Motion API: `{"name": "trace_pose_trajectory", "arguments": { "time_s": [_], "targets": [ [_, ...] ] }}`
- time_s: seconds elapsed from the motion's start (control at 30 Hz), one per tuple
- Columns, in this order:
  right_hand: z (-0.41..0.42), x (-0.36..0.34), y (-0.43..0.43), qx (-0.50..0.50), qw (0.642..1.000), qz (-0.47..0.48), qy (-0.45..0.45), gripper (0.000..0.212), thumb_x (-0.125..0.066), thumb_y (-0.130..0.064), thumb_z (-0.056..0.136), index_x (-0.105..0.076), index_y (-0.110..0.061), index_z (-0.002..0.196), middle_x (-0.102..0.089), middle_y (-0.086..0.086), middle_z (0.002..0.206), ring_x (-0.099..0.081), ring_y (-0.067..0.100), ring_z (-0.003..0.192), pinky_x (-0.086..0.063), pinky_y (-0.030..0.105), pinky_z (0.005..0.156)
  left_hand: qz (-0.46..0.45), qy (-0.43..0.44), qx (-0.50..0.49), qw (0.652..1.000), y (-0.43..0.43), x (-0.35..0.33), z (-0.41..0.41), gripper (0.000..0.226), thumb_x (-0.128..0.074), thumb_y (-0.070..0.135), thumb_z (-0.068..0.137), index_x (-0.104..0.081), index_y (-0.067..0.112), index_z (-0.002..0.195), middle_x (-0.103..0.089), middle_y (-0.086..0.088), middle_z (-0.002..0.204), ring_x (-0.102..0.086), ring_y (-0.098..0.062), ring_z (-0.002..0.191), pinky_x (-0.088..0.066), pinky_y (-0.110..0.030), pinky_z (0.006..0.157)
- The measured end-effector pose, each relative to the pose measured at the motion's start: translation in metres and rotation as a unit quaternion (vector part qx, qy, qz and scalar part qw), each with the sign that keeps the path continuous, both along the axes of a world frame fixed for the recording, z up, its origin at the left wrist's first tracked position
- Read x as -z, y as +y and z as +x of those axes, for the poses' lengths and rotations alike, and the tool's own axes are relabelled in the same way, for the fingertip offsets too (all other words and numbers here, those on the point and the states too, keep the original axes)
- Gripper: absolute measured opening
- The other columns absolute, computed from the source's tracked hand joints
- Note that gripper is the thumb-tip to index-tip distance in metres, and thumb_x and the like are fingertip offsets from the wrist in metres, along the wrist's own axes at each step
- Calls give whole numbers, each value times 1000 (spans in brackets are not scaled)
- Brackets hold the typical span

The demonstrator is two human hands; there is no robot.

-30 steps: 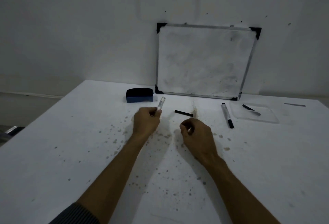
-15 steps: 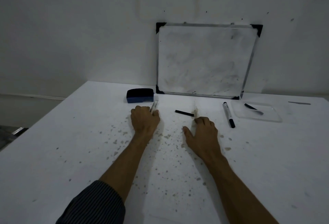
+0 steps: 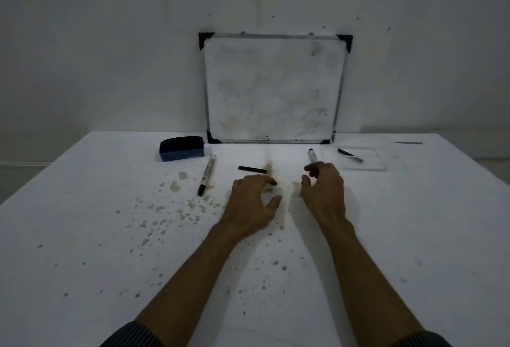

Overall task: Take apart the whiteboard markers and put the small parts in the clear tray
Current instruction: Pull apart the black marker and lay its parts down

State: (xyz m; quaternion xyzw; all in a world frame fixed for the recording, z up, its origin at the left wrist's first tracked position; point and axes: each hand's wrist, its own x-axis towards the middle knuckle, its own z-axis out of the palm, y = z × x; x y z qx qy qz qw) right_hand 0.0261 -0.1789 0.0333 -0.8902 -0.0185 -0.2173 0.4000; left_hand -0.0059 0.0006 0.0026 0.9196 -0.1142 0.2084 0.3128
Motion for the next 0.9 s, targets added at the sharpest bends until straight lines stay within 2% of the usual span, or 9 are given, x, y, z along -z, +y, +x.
{"name": "trace_pose_trajectory", "arguments": {
  "time_s": [0.07,0.13,0.23,0.47,0.53,0.63,0.77,0.83,0.9],
  "targets": [
    [6,4,-11,31,999,-9,2,31,-73,-4,87,-68,-5,118,-61,16,113,-62,30,107,-46,28,89,30,10,29,999,3,5,1,42,-69,42,94,-69,17,129,-70,1,132,-60,-19,126,-36,-40,115],
    [14,9,-17,47,999,-7,22,37,-75,-10,88,-66,-3,123,-60,18,119,-62,32,108,-50,33,92,47,20,36,998,9,10,1,47,-64,46,97,-66,19,135,-62,3,145,-52,-16,137,-28,-34,118],
    [23,15,-18,69,996,-3,63,43,-75,-22,91,-66,-1,127,-59,21,124,-64,36,108,-53,40,94,62,35,45,996,13,16,-3,53,-58,51,99,-59,23,143,-52,5,155,-41,-13,146,-23,-37,124],
    [21,14,-19,102,993,17,53,23,-64,-20,98,-76,-4,109,-75,16,105,-70,31,98,-48,27,82,36,43,49,997,13,10,-6,47,-62,48,99,-62,23,140,-56,5,151,-47,-14,141,-29,-37,122],
    [17,8,-16,76,991,93,66,25,-67,-24,97,-76,-8,114,-77,10,107,-71,24,99,-46,22,85,-29,62,49,996,12,8,-8,45,-63,45,100,-62,23,139,-61,6,142,-54,-14,132,-43,-33,113],
    [11,2,-5,-6,979,187,86,29,-70,-29,94,-76,-13,118,-78,3,105,-70,14,95,-54,25,85,-228,132,30,964,12,-7,-5,45,-61,47,100,-58,27,141,-64,13,129,-60,-7,120,-54,-9,77],
    [8,-3,11,-133,938,296,118,18,-70,-21,95,-77,-17,111,-77,1,92,-72,13,83,-56,22,69,-364,123,-26,923,27,-35,10,58,-54,44,105,-36,21,155,-71,1,128,-73,-6,101,-61,-28,86],
    [8,-4,12,-184,905,358,139,14,-70,-16,95,-79,-14,106,-77,5,89,-74,17,81,-60,26,70,-407,83,-38,909,39,-42,11,59,-49,43,107,-29,19,158,-75,4,116,-76,-3,83,-60,-21,74],
    [9,-4,11,-221,877,396,160,14,-69,-12,95,-79,-7,104,-73,11,86,-72,22,78,-61,29,70,-414,50,-39,908,48,-40,7,51,-46,42,108,-35,24,155,-76,8,109,-76,-7,75,-58,-19,67]
  ]
}}
